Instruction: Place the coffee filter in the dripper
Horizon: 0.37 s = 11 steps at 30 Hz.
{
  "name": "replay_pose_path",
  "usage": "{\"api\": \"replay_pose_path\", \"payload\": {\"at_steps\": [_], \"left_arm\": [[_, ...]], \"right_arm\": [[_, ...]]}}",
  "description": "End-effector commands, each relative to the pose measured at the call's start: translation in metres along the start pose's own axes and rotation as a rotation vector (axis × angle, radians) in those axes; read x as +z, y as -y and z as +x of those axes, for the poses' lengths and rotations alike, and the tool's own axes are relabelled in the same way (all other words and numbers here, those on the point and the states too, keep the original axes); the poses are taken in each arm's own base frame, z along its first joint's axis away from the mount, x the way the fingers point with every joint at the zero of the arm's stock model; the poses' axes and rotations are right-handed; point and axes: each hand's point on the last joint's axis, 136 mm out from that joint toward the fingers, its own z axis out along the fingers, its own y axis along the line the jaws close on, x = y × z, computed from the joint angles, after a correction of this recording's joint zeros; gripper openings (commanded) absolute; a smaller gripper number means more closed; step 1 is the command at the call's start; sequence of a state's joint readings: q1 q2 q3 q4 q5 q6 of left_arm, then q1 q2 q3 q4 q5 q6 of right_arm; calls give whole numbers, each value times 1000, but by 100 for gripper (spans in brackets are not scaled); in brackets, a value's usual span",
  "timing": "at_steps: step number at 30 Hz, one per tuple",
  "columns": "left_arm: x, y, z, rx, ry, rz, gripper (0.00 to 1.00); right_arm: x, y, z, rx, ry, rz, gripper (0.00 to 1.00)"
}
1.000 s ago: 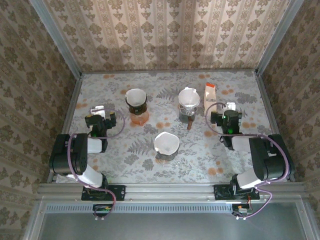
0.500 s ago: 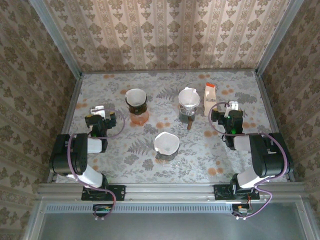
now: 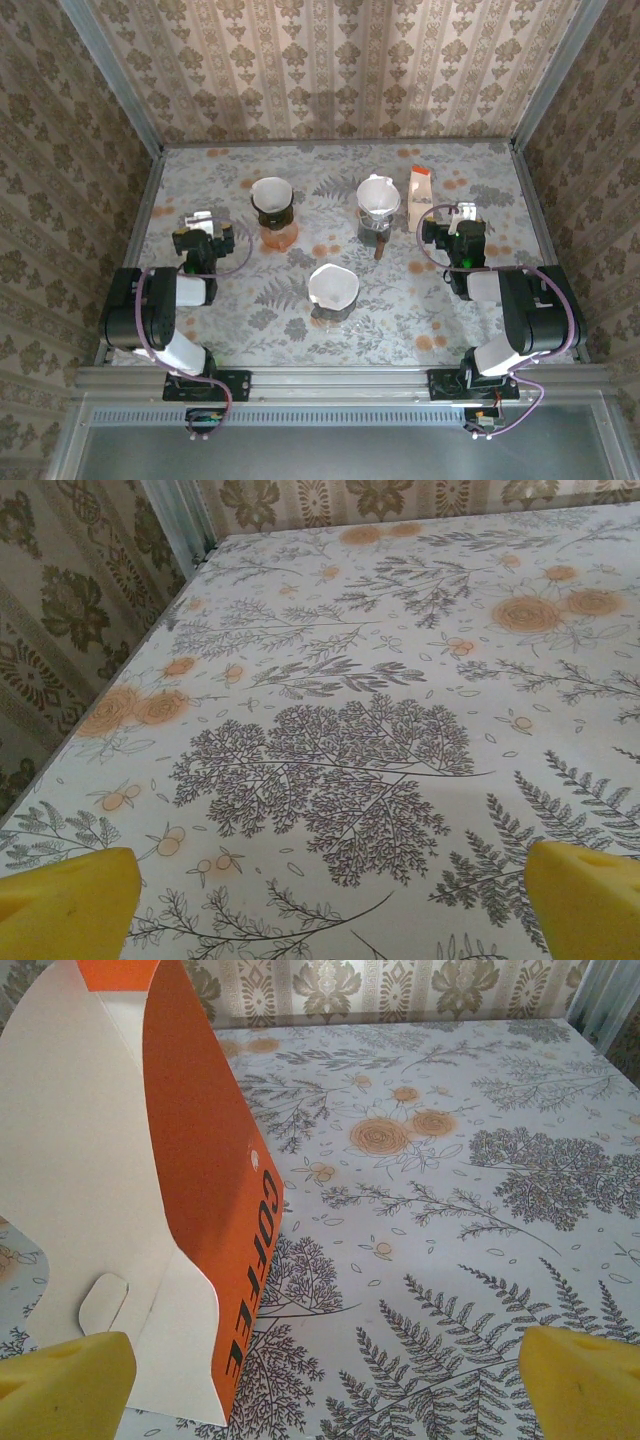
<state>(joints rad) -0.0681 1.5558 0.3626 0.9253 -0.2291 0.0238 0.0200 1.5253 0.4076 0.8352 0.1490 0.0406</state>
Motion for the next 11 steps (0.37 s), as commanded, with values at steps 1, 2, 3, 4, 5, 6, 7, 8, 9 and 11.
{"api": "replay_pose_path", "payload": {"at_steps": [1,2,3,4,5,6,7,8,9,11], "left_arm": [[-2,2,-14,38,57,-24,100],[-3,2,-15,42,63,-27,100],[-3,2,-14,43,63,-27,100],[-3,2,-14,43,63,-28,100],[-3,2,-14,43,62,-28,100],[-3,2,-14,43,62,-29,100],[-3,2,-14,43,62,-28,100],[-3,2,-14,43,62,-28,100],[-3,2,-14,42,62,-28,100],[-3,2,-14,43,63,-29,100]], "right_arm": [[0,-3,-3,12,22,-8,100],[0,-2,-3,13,21,-6,100],[0,-3,-3,12,20,-7,100],[0,-3,-3,12,19,-7,100],[1,-3,-3,12,18,-7,100],[0,-3,-3,12,17,-7,100],[0,-3,-3,12,18,-7,100],[0,-2,-3,12,18,-7,100],[0,-3,-3,13,20,-8,100],[0,-3,-4,11,23,-8,100]]}}
